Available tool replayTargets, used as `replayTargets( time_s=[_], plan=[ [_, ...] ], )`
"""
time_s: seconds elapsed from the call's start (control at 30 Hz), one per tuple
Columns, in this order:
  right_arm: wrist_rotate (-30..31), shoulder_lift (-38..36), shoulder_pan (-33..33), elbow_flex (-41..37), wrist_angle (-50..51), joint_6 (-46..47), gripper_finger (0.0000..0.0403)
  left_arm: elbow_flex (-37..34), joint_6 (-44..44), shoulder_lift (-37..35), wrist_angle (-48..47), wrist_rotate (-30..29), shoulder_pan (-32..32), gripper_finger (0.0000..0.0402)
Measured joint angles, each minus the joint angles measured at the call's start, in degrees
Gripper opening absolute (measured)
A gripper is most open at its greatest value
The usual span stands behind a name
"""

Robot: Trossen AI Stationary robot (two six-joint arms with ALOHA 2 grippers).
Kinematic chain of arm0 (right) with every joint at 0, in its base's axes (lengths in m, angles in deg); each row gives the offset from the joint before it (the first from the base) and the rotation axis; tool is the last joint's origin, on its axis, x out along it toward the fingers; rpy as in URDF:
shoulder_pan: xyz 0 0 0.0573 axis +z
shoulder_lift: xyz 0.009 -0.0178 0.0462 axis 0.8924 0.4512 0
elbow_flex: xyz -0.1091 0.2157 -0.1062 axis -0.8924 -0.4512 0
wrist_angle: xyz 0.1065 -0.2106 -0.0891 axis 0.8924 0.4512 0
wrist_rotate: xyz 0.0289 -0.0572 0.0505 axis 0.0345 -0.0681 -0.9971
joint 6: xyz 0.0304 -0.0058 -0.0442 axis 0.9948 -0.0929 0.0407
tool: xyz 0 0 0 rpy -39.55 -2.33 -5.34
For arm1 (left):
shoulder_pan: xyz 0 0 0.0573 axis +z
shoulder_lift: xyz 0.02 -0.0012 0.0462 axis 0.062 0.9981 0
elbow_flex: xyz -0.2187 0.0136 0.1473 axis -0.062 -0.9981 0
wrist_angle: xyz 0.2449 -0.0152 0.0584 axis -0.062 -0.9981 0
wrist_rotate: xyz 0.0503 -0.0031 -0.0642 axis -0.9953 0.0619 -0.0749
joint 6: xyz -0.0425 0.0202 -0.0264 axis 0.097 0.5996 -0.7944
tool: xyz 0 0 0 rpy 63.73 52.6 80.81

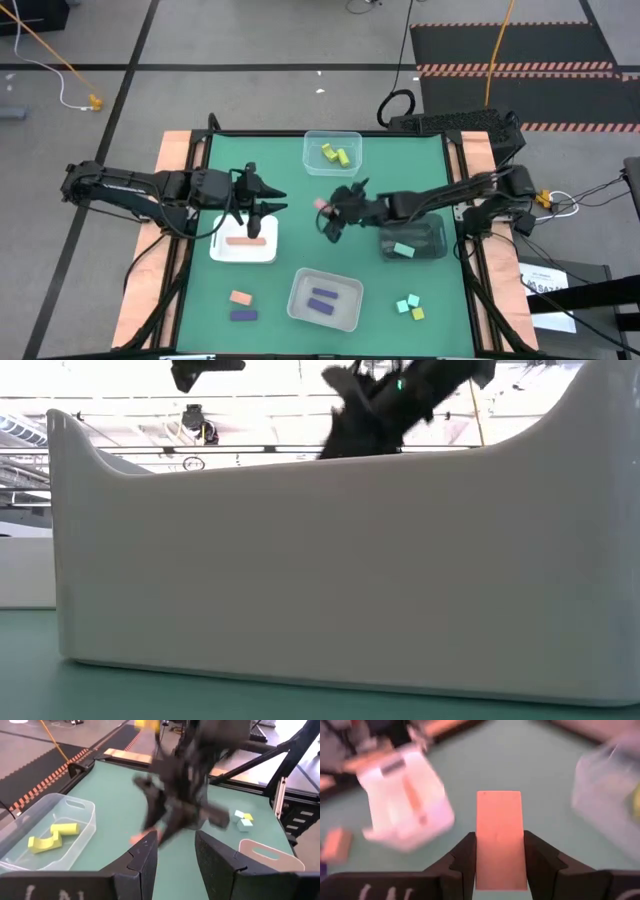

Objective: Sort & place blocks by color
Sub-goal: Put the top light brown block into the white bin

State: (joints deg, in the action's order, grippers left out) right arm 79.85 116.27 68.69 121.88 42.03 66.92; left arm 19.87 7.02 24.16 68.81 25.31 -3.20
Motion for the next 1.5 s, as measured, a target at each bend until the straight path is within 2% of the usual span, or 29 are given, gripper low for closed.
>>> replayTargets(
  time_s=[0.3,0.47,0.57,0.73,1.0,1.17,1.33,1.5],
  plan=[
    [11.0,-9.15,-0.21,0.02,-13.16,-12.2,0.0112,0.0,-0.3,0.07,0.32,-0.28,-0.03,0.0131],
    [11.12,-10.76,-0.21,0.02,-25.02,-21.31,0.0112,0.0,-0.05,0.8,3.39,-1.72,0.1,0.0131],
    [10.99,-10.83,-0.19,0.09,-30.46,-26.65,0.0112,0.0,4.14,1.8,8.34,-1.75,0.14,0.0131],
    [11.06,-10.76,-0.19,0.07,-30.46,-34.52,0.0112,0.0,13.33,2.54,13.41,-1.77,0.82,0.0131],
    [11.1,-10.76,-0.19,0.07,-29.73,-42.36,0.0112,0.0,12.5,2.58,18.24,-3.43,6.37,0.0136],
    [11.12,-10.76,-0.19,0.07,-29.19,-48.26,0.0112,-0.02,8.41,3.58,21.81,-3.56,8.46,0.0174],
    [11.12,-10.76,-0.25,0.07,-29.08,-55.01,0.0112,0.01,7.09,4.9,25.36,0.3,8.7,0.0234],
    [11.12,-10.78,-0.54,0.07,-28.5,-56.24,0.0112,0.0,5.78,6.94,30.94,0.93,8.72,0.0281]
  ],
)
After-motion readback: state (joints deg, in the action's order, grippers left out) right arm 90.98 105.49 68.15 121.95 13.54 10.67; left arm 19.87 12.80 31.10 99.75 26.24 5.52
